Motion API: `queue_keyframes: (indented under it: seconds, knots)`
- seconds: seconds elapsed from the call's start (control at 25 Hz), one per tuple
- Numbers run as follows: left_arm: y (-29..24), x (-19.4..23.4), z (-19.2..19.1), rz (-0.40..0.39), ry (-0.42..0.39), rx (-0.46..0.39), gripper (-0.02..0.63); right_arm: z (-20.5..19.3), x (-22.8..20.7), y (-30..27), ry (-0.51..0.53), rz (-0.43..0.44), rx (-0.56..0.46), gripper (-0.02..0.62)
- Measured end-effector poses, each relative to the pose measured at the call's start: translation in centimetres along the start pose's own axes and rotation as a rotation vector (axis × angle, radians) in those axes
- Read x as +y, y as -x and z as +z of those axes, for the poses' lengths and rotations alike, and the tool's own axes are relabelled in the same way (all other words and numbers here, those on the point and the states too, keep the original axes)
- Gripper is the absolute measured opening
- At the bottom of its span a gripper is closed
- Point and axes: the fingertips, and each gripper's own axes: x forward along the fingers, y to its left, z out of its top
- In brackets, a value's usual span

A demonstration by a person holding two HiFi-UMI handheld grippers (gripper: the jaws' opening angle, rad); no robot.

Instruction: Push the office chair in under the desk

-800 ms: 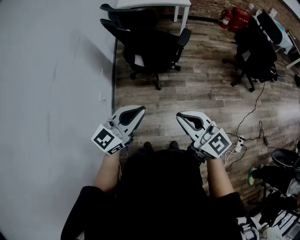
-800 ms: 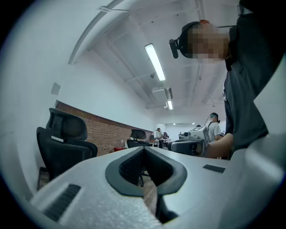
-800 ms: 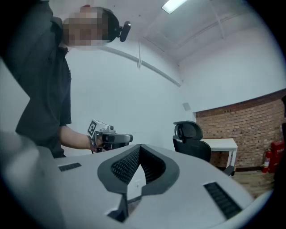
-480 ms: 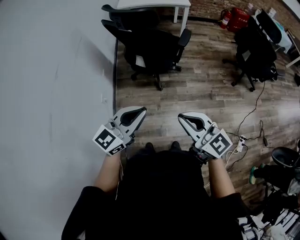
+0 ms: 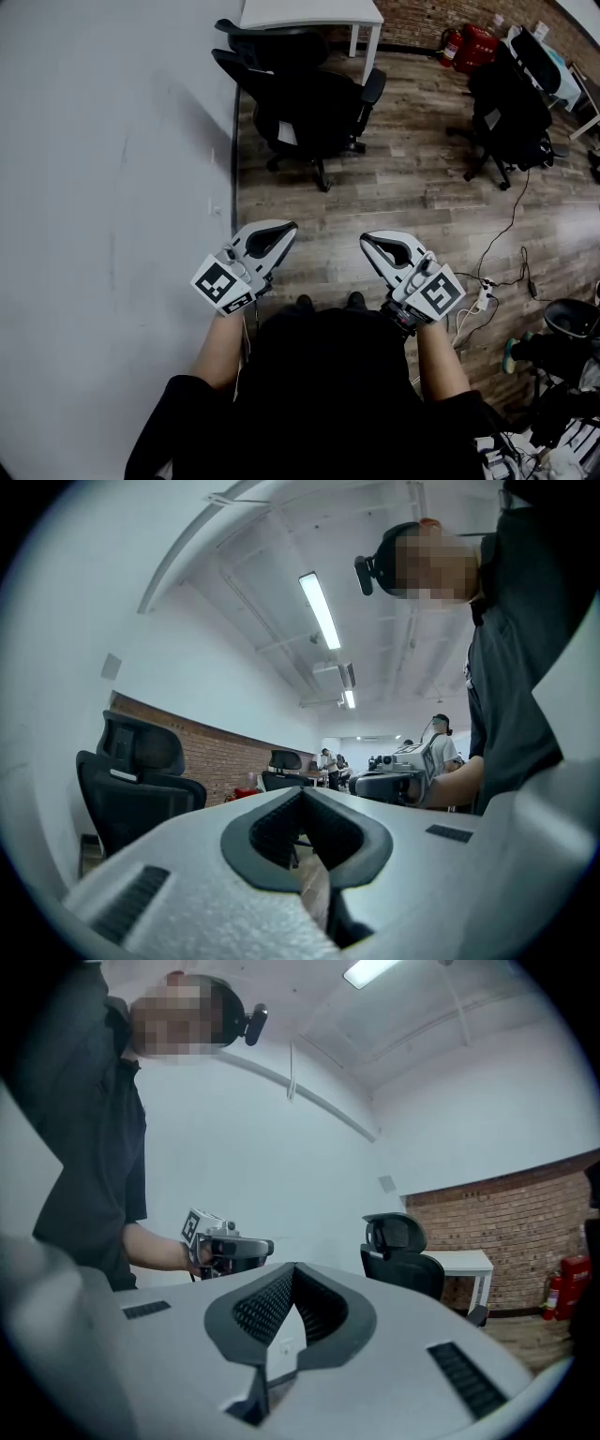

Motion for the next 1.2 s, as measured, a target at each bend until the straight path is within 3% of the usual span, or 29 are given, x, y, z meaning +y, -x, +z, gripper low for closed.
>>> queue_keyframes:
  seconds: [0.16, 0.44, 0.6, 0.84, 1.0, 1.2]
  knots:
    - [1.4, 0.6, 0.2, -0.022, -0.01, 0.008, 0.015, 0.9, 0.5, -1.2, -0.008, -0.008, -0.05, 0.004]
    - [4.2, 2.8, -0.4, -0.045, 0.012, 0.026, 0.015, 0.6, 1.3, -2.8, -0.019, -0.083, -0.042, 0.004]
    - [4.3, 3.8, -1.2, -0.077, 0.019, 0.034, 0.015, 1.9, 1.4, -2.6, -0.072, -0.129, -0.132, 0.005]
    - [3.9, 4.5, -2.7, -0.096, 0.069, 0.024, 0.015, 0.1, 0.8, -0.9, -0.121, -0.206, -0.074, 0.005]
    - [3.4, 6.3, -3.3, -0.085, 0.077, 0.015, 0.015, 0.6, -1.1, -2.1, -0.11, -0.201, -0.091, 0.003]
    - [3.1, 9.5, -4.0, -0.031, 0.077, 0.025, 0.015, -0.1, -4.0, -5.8, -0.113, -0.135, -0.083, 0.005]
